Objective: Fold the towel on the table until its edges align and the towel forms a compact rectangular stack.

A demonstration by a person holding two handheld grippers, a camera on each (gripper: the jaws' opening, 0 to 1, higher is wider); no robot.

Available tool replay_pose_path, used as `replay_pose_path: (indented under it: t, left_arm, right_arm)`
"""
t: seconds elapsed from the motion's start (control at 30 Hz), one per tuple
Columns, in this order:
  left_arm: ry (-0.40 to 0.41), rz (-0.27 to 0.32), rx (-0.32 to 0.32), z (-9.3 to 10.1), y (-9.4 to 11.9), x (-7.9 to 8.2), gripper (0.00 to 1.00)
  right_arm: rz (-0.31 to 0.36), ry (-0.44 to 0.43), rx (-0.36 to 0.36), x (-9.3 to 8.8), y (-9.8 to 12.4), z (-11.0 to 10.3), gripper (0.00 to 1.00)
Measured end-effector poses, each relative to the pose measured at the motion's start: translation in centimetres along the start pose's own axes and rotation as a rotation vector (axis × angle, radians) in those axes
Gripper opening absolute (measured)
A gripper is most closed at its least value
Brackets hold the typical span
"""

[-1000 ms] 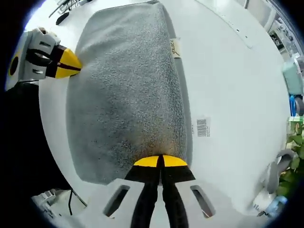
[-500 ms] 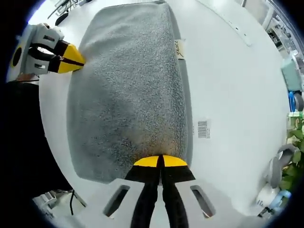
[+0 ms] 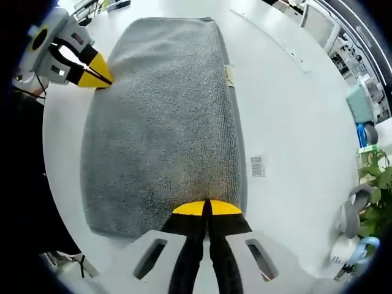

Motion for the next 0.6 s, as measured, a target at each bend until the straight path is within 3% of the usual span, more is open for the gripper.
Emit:
replay_pose_path:
  t: [0.13,0.27,0.33,0.47,0.6]
  left_arm:
    - [-0.002,0.002,-0.014,-0.2,0.0,0.0,0.01]
    - [-0.013,-0.014,-0.023,-0.2,0.0,0.2,0.01]
    - [-0.018,-0.015,-0.023,-0.2,0.0,0.1,0.01]
    - [0.025,0.0,-0.039,-0.5,0.0,0.0,0.01]
    - [0.029,0.001,-0.039,-0.4,0.0,0.0,0.01]
  right_arm:
    - [0.029,-0.005,-0.049,-0.2,0.0,-0.4,0.0]
    - [0.08,-0.01,-0.148,-0.5,0.0,-1.2,0.0]
    - [0.096,0.05,-0.214,-0.6,-0.1,-1.6,0.0]
    - [0.069,0.164,-0.325,-0.5,-0.3,-2.6,0.0]
    - [0.015,0.223,-0.358,-0.1,-0.4,-2.9,0.0]
Point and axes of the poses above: the point that each gripper's makers call its tool centre point, and the gripper's own axes: y roughly backward along the fingers, z roughly to its right, x roughly out of its top, the point moved 8 cm from there along y, roughly backward along the fingers, and after that the axes turned 3 degrees about -z, right-handed, at the moved point
